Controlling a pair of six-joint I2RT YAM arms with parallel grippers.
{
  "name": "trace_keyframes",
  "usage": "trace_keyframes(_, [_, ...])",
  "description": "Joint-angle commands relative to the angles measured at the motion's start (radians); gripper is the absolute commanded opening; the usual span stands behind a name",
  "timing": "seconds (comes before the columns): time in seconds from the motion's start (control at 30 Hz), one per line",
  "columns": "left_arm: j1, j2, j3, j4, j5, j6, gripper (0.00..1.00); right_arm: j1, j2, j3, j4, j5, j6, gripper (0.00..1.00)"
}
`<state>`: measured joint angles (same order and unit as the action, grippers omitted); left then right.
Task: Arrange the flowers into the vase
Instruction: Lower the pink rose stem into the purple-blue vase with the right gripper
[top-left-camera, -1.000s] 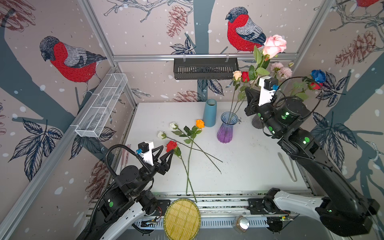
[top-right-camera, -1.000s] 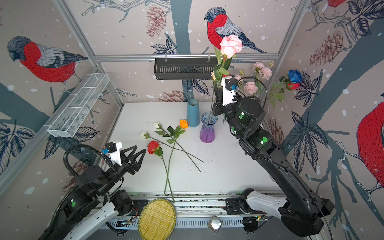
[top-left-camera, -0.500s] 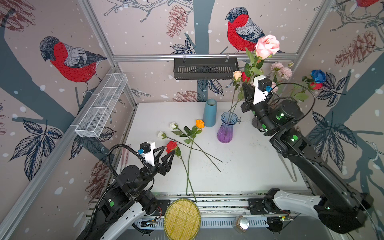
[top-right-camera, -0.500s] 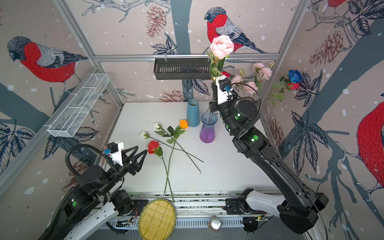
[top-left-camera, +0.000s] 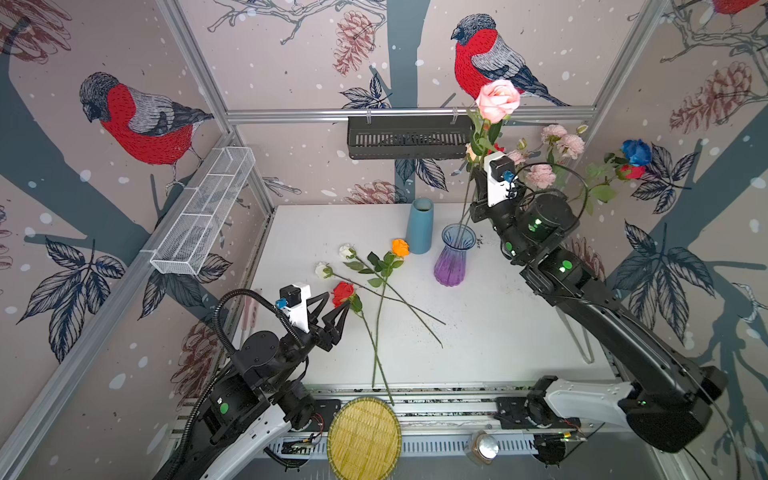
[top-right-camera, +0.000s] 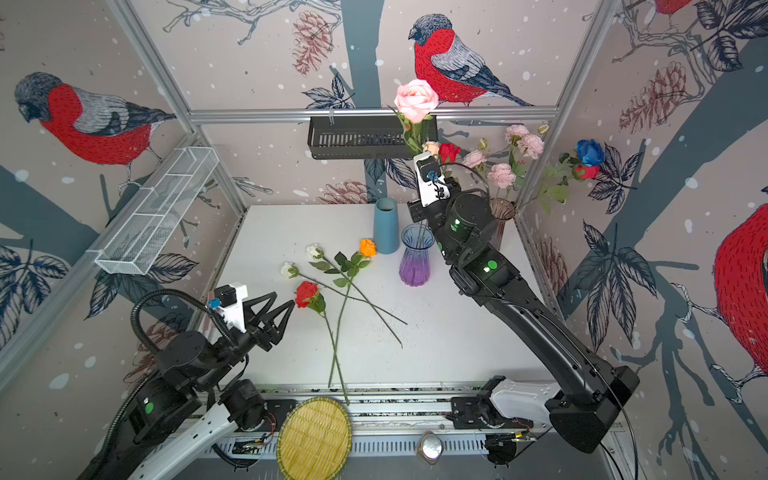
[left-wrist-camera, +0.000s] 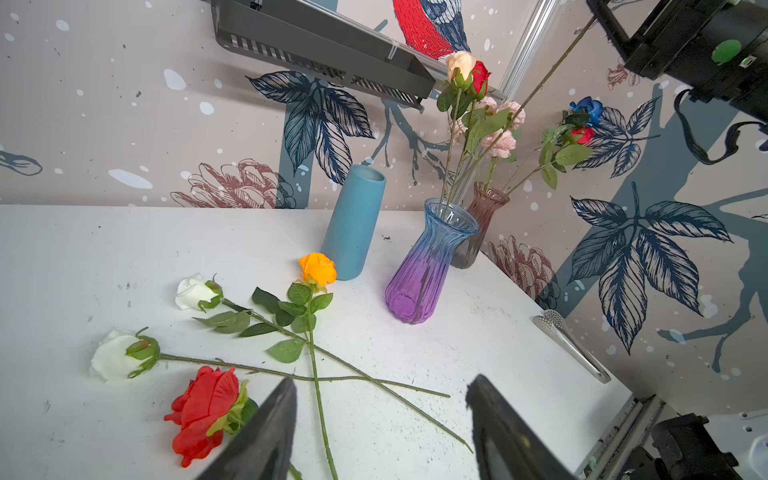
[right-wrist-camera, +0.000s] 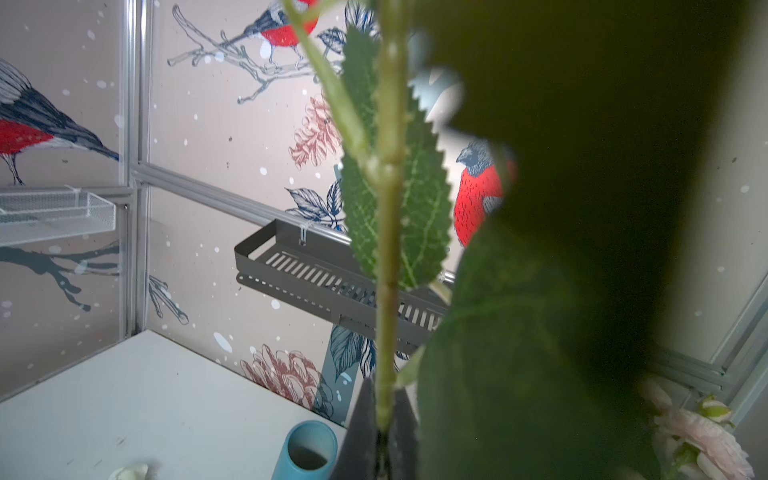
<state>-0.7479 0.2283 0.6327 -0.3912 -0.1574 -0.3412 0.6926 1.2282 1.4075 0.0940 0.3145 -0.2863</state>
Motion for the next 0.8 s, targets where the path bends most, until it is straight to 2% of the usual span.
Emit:
trace_keyframes(0.0, [0.002, 0.008, 0.002, 0.038, 0.006, 0.004, 0.65, 0.002, -0.009, -0.029, -0.043, 0.035, 0.025, 0.05])
trace_keyframes(0.43, [0.039, 0.017, -0.002, 0.050, 0.035, 0.009, 0.65, -0.002, -0.011, -0.176, -0.018, 0.037, 0.033, 0.09])
trace_keyframes(0.6, [0.051, 0.019, -0.005, 0.055, 0.051, 0.011, 0.66, -0.011, 0.018, -0.203, -0.017, 0.030, 0.076, 0.10])
trace_keyframes(0.77, [0.055, 0.022, -0.005, 0.058, 0.058, 0.013, 0.65, -0.066, 0.060, -0.190, -0.042, -0.092, 0.182, 0.13])
